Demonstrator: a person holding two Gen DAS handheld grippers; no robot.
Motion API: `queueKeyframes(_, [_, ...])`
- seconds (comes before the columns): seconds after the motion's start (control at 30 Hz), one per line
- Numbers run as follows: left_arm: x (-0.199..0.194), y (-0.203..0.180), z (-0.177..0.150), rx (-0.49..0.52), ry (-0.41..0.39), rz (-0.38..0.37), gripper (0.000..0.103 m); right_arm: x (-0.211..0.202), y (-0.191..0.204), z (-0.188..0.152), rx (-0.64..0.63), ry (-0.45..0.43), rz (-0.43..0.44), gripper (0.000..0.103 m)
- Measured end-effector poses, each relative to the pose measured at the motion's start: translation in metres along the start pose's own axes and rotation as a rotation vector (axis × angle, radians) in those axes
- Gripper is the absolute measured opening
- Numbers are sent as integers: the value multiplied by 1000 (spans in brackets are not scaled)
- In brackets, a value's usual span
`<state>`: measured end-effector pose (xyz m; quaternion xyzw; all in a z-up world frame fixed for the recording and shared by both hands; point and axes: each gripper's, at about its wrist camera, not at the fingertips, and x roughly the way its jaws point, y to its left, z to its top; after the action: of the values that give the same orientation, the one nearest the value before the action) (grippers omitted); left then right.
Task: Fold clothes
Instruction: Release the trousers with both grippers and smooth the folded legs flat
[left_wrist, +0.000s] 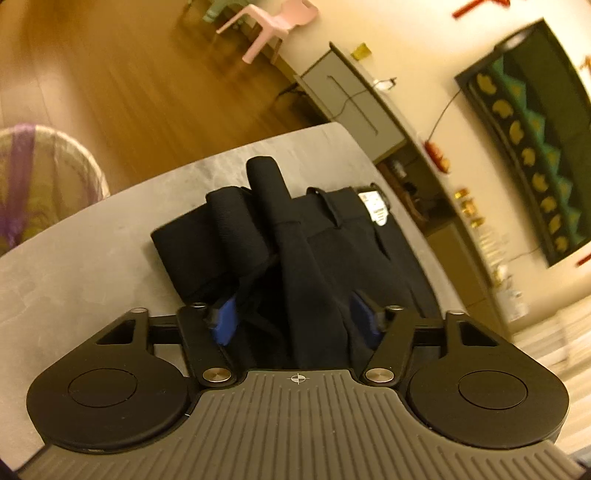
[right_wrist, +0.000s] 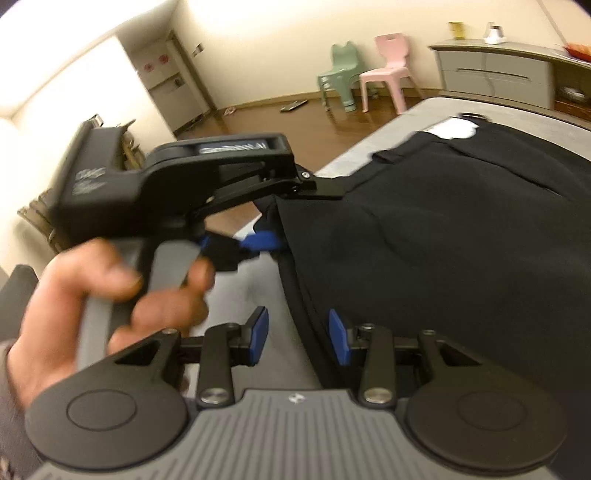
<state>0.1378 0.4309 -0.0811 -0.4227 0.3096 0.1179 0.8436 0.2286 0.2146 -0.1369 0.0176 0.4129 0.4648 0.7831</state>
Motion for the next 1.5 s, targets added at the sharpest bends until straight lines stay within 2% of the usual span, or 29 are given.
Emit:
queueKeyframes(0.07, [4, -9, -3, 37, 4, 45, 24, -36, -9, -20, 36, -17, -26, 37])
queueKeyframes(0.1, [6, -12, -5, 48, 10, 59, 6, -56, -14, -32, 56, -25, -45, 37])
queueKeyframes(0.17, [7, -15, -8, 69, 12, 77, 0, -102, -27, -62, 93, -42, -109, 37])
queueKeyframes(0.23, [0, -18, -9, 68, -10, 55, 0, -158, -43, -101, 126, -72, -231, 44])
queueKeyframes(0.33, [-20, -19, -4, -3, -46, -59, 0, -240, -66, -166, 182, -100, -476, 49])
queueKeyframes(0.4, [-34, -19, -1, -50, -74, -143, 0, -296, -88, -214, 335, -126, -576, 50])
queueKeyframes(0.5, [-47, -17, 2, -120, -96, -218, 0, -372, -117, -284, 650, -254, -604, 53])
queueKeyframes(0.53, [-50, -16, 2, -142, -100, -232, 0, -393, -126, -304, 761, -320, -611, 58])
queueKeyframes(0.57, [-52, -15, 1, -164, -104, -245, 0, -416, -137, -325, 888, -403, -613, 59])
queueKeyframes(0.67, [-58, -12, 1, -230, -114, -287, 0, -459, -164, -368, 1145, -595, -551, 61])
queueKeyframes(0.73, [-59, -13, 1, -238, -125, -303, 0, -475, -177, -386, 1244, -685, -514, 61])
queueKeyframes(0.87, [-63, -22, 0, -205, -149, -341, 0, -479, -197, -401, 1393, -800, -410, 61])
queueKeyframes(0.93, [-60, -33, 0, -192, -153, -357, 0, -465, -208, -398, 1447, -799, -342, 60])
queueKeyframes(1.0, [-60, -37, 1, -176, -155, -360, 0, -446, -219, -386, 1484, -773, -233, 60])
queueKeyframes(1.07, [-58, -37, 2, -172, -151, -356, 0, -432, -228, -371, 1453, -753, -227, 58])
queueKeyframes(1.1, [-57, -36, 2, -171, -149, -351, 0, -427, -233, -364, 1437, -745, -233, 53])
queueKeyframes(1.2, [-55, -31, 3, -166, -140, -333, 0, -442, -235, -352, 1366, -782, -426, 52])
queueKeyframes(1.27, [-50, -30, 4, -153, -132, -318, 0, -446, -234, -346, 1347, -791, -511, 52])
queueKeyframes(1.33, [-46, -29, 5, -133, -122, -305, 0, -436, -229, -338, 1322, -755, -504, 53])
queueKeyframes(1.4, [-41, -30, 7, -113, -114, -296, 0, -419, -227, -330, 1288, -687, -402, 53])
queueKeyframes(1.47, [-38, -31, 8, -101, -106, -288, 0, -414, -224, -326, 1260, -664, -379, 50])
queueKeyframes(1.5, [-36, -31, 8, -97, -103, -284, 0, -414, -228, -320, 1228, -655, -438, 34])
